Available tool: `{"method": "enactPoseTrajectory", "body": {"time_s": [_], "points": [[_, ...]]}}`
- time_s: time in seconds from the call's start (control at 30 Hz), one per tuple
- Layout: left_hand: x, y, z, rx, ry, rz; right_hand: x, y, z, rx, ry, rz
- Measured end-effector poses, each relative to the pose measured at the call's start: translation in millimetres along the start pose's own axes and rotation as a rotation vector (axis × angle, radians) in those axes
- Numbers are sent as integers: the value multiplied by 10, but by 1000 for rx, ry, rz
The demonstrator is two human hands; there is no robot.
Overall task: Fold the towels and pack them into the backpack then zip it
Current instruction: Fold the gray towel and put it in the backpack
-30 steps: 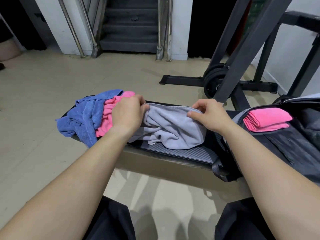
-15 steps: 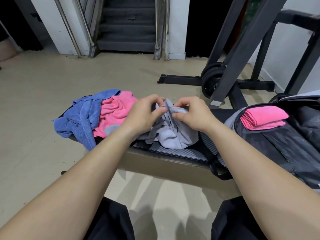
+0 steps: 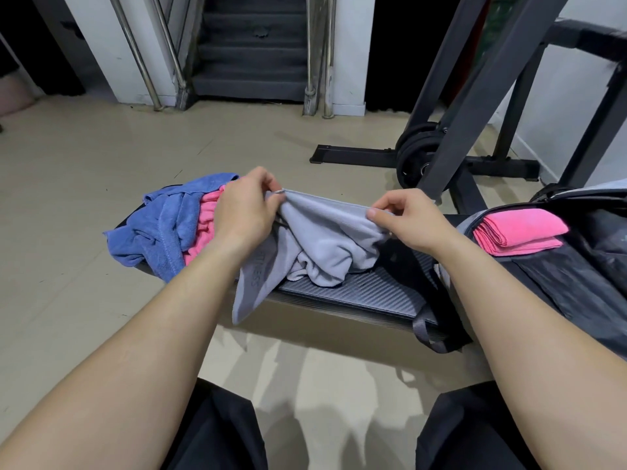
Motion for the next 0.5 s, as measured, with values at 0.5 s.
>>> {"method": "enactPoseTrajectory", "body": {"time_s": [0.5], "points": [[456, 249, -153, -298, 201, -317, -219, 185, -6, 27, -28, -108]]}}
Point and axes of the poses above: each hand's wrist, its own z-axis towards the middle knuckle, its own y-axis out of the palm, x = y × z, the point moved 4 cm from there along z, towards the middle knuckle, and after that the axes turned 8 degrees about z, right-handed, at the moved point
